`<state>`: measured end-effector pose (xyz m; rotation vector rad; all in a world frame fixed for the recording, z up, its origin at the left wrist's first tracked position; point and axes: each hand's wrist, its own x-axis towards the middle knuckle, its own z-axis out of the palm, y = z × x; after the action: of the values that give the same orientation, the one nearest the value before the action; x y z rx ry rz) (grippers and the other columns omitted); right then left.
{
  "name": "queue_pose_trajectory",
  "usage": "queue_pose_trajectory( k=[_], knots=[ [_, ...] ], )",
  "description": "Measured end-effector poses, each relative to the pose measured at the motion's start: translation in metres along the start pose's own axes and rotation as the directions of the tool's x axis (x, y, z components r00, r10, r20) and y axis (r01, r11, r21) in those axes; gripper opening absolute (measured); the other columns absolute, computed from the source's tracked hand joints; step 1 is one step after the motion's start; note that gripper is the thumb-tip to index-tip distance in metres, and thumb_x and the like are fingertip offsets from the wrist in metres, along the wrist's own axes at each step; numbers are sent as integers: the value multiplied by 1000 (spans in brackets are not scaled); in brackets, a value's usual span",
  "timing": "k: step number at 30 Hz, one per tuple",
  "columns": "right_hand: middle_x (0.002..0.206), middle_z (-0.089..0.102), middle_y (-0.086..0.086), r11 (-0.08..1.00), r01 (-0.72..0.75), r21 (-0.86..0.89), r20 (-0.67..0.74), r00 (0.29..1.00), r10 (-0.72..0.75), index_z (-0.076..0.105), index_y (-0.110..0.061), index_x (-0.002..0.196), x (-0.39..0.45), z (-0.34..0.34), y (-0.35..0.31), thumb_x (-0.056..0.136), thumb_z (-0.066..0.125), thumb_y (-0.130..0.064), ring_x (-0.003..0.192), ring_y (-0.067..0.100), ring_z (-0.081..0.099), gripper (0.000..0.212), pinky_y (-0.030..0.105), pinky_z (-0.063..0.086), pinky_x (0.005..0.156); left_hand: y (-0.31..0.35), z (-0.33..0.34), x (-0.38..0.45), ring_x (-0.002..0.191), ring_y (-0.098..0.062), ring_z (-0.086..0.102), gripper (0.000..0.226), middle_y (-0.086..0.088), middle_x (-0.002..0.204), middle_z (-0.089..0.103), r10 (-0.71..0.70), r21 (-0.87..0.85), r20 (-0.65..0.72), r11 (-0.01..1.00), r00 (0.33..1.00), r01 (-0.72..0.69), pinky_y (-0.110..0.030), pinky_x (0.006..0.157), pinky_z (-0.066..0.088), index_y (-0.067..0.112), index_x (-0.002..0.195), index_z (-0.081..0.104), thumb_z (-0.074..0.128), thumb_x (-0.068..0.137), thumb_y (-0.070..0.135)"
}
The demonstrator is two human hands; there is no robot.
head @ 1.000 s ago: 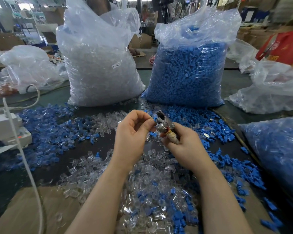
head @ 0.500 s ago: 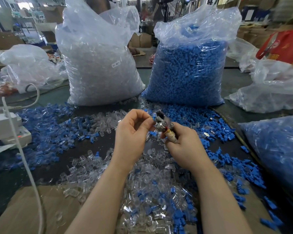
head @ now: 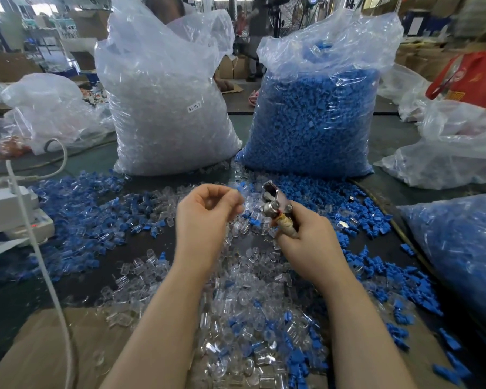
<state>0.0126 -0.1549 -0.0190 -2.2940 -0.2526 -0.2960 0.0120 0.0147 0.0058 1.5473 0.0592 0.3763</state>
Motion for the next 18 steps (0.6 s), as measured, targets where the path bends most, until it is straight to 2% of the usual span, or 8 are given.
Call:
queue_pose_trajectory(
  k=[2, 3, 5, 6, 7, 11, 18],
  knots=[
    [59, 54, -5, 1000, -3, 6, -55, 998, 3, 54, -21, 81, -1, -1, 0, 71, 48, -28, 58, 16, 48, 13, 33, 34, 51, -1, -19, 7, 75, -17, 72, 5, -1, 74, 74, -98, 17, -119, 995, 988, 101, -24, 70, 58, 13, 84, 70, 72, 85, 9],
    [57, 53, -6, 1000, -7, 10, -77, 997, 8, 53, -22, 79, -1, -2, 0, 70, 47, -31, 55, 14, 46, 14, 31, 32, 49, -4, -31, 11, 73, -17, 72, 5, 1, 70, 74, -79, 136, -204, 985, 976, 108, -29, 73, 58, 17, 81, 72, 75, 84, 14],
    [55, 52, -7, 1000, -15, 6, -111, 994, 15, 51, -25, 76, -1, -2, 0, 71, 48, -32, 52, 11, 45, 10, 30, 29, 48, -9, -53, 17, 67, -6, 65, 4, 11, 63, 68, 77, 494, -328, 864, 941, 102, -28, 75, 52, 22, 79, 75, 77, 82, 25],
    [55, 52, -8, 1000, -22, -6, -126, 992, 21, 50, -26, 75, -1, -2, 1, 73, 50, -31, 52, 11, 45, 6, 29, 29, 47, -10, -62, 17, 65, -2, 59, 5, 14, 63, 64, 161, 628, -358, 770, 920, 109, -26, 73, 46, 23, 81, 77, 76, 83, 28],
    [56, 52, -8, 999, -29, -21, -143, 989, 25, 49, -27, 74, -1, -2, 3, 75, 54, -29, 53, 11, 46, 6, 29, 29, 48, -12, -70, 17, 66, -5, 56, 7, 12, 66, 63, 211, 705, -376, 697, 903, 131, -27, 72, 41, 22, 84, 77, 75, 84, 28],
    [58, 54, -8, 995, -68, -76, -195, 980, 52, 48, -29, 75, 0, -1, 9, 83, 62, -22, 54, 11, 48, 17, 28, 28, 48, -22, -91, 19, 88, -37, 63, 12, -16, 88, 73, 218, 806, -436, 527, 873, 272, -39, 71, 45, 9, 90, 78, 69, 88, 16],
    [57, 53, -10, 990, -97, -104, -213, 974, 74, 45, -32, 71, 1, -1, 8, 82, 62, -23, 53, 8, 47, 23, 26, 26, 46, -31, -100, 20, 90, -41, 64, 19, -23, 97, 71, 105, 805, -468, 461, 878, 374, -45, 76, 53, 4, 103, 75, 63, 91, 10]
  ],
)
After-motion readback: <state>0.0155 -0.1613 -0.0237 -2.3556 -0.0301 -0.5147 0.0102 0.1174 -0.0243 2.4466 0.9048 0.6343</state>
